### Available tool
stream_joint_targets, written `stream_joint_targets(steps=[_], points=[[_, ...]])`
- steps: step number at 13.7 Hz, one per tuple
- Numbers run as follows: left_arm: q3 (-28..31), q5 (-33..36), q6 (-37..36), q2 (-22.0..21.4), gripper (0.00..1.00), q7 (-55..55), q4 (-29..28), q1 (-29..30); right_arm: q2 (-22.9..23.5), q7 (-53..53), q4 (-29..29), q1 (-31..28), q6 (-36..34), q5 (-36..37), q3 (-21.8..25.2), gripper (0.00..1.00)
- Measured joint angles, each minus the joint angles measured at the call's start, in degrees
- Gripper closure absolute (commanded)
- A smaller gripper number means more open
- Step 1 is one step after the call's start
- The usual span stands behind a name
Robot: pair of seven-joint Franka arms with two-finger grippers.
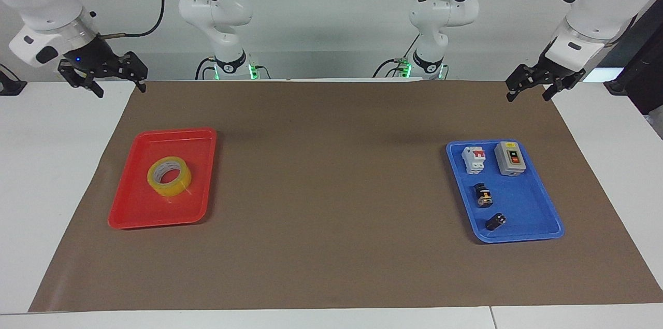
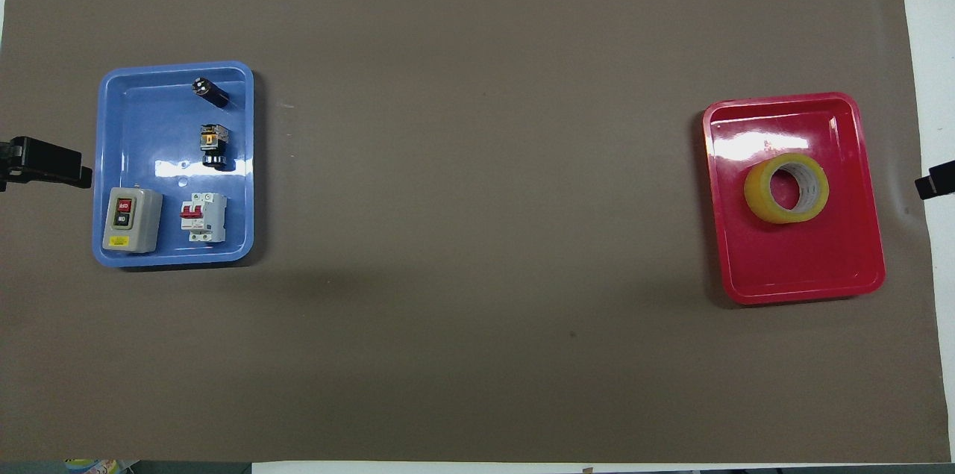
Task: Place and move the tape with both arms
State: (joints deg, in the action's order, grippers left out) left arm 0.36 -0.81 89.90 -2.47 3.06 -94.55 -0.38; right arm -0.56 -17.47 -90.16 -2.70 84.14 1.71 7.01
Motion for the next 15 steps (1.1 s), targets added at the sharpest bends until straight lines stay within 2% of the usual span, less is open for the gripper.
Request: stream_joint_targets(steps=[15], points=[[0.0, 0.0, 0.0, 0.0, 0.0, 0.01, 0.0, 0.0, 0.02, 0.63, 0.3, -0.71, 0.31, 1.07, 0.06, 0.0]])
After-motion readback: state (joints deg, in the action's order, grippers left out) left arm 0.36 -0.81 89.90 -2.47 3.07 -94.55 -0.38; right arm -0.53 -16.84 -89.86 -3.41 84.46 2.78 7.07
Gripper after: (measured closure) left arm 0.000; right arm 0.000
